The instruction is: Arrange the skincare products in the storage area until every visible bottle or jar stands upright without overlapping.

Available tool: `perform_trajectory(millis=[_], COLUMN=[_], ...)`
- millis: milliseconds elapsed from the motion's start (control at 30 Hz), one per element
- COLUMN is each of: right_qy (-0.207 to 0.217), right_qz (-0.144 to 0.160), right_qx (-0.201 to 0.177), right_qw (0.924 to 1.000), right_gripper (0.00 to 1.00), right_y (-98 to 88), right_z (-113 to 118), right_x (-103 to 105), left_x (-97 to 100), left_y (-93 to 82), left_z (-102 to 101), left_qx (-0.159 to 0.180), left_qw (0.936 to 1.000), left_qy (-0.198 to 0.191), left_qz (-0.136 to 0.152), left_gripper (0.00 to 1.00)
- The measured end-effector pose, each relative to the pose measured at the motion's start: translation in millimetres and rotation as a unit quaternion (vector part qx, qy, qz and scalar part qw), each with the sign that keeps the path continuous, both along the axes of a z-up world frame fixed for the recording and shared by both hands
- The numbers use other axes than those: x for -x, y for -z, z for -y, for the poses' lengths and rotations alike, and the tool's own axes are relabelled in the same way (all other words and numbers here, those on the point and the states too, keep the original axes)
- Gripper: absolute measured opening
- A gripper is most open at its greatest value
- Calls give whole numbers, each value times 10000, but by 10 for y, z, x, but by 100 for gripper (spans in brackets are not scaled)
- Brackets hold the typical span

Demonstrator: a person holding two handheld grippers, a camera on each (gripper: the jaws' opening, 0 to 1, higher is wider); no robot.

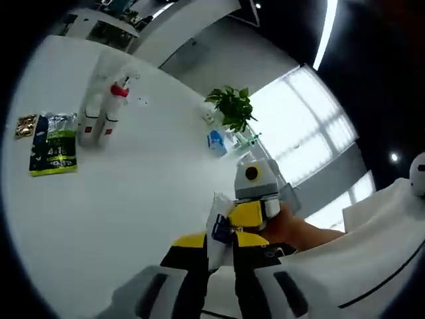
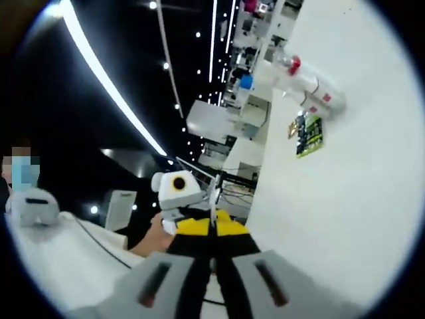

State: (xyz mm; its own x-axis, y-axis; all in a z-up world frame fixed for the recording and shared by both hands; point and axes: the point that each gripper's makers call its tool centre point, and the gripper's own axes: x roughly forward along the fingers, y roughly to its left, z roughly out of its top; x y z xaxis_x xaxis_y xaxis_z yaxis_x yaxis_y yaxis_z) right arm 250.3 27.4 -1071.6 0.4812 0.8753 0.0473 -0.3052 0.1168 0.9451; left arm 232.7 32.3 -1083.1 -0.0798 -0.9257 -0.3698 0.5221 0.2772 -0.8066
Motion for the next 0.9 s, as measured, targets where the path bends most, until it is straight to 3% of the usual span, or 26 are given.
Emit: perform_trajectory(millis=[133,267,300,367,467,600,733,900], right_qy=[460,534,561,544,572,554,374,6], right_qz=[186,163,158,153,205,266,278,189], right_qx=[72,-143,-186,-279,-343,-392,-316,-298], right_qw=[9987,9983,9981,9980,9976,9973,9984,9994], right_gripper=[10,10,10,10,6,0,0,0], right_y=[1,-29,-27,-52,-99,-129,-152,-171], right_z=[60,77,77,59,40,54,39,-19], right_x=[-88,-61,-56,-46,-62,-109,-75,17], left_x=[-65,-149,-201,-262,-289,-293,-270,-337], left_y=[-120,-166,-208,-204,-241,-237,-240,-351], left_z=[20,20,26,13,32,54,67,91], left_qx=[475,719,909,972,1208,1409,1378,1524], left_qw=[9979,9938,9898,9865,9802,9741,9758,9719], left_qy=[-331,-730,-951,-1177,-1365,-1440,-1374,-1427], left_qz=[-289,-434,-549,-599,-776,-1026,-994,-1086], left_gripper=[1,1,1,1,1,1,4,7])
